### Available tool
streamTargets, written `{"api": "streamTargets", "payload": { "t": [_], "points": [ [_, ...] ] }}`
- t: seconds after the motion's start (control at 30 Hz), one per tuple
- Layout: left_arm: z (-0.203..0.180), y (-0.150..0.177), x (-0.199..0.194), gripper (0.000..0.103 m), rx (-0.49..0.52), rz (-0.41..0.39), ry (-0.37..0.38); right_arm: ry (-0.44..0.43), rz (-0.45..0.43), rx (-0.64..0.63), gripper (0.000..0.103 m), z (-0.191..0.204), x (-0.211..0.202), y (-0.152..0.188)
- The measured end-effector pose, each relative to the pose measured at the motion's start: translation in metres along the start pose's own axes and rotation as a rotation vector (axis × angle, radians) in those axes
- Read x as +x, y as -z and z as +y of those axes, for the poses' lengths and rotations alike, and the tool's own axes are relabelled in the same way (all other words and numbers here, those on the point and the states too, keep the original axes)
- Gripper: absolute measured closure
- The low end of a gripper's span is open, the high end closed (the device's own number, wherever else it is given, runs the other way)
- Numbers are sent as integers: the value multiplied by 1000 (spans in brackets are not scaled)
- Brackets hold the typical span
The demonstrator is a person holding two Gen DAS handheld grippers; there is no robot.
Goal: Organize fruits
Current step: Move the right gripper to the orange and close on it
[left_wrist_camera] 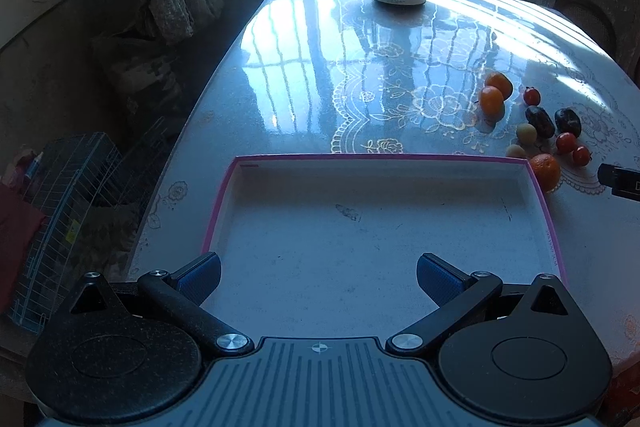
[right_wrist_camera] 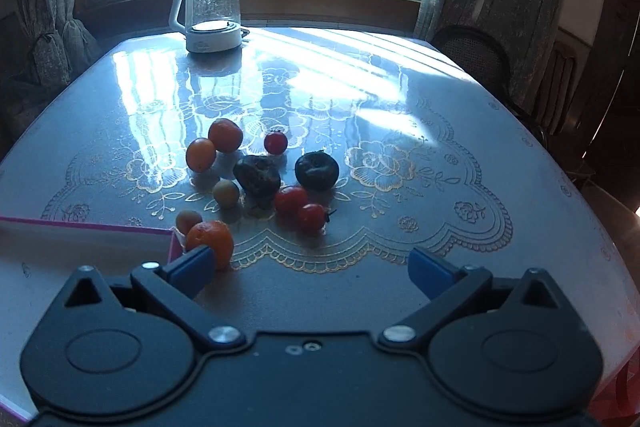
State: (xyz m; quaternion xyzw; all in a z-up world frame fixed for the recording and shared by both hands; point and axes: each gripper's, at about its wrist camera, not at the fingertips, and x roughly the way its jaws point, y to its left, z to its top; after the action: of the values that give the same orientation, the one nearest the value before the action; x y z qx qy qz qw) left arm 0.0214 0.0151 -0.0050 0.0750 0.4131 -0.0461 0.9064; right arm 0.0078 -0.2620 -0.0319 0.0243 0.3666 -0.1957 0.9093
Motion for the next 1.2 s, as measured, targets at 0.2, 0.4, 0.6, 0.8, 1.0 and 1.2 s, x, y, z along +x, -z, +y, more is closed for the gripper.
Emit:
{"api": "streamTargets", "payload": {
  "t": [0.2, 0.4, 0.6, 0.8, 1.0, 1.2],
  "points": [
    [8, -6, 21, 0, -17, 49, -8, -46, 28, 27, 0, -1, 39, -4],
    [11, -8, 34, 0, -14, 76, -4, -128, 22, -12, 0, 17, 55, -8],
    [13, -13, 41, 0, -21, 69, 1, -145, 36, -2, 0, 25, 63, -8],
    [9, -15, 47, 0, -22, 95, 30, -147, 75, -35, 2, 34, 73, -3],
    [12, -15, 52, 0, -30, 108, 26, -220, 91, 7, 15, 33, 84, -4],
    [18, -15, 56, 0, -55, 105, 16, -263, 63, -7, 37, 36, 81, -4]
  ]
}}
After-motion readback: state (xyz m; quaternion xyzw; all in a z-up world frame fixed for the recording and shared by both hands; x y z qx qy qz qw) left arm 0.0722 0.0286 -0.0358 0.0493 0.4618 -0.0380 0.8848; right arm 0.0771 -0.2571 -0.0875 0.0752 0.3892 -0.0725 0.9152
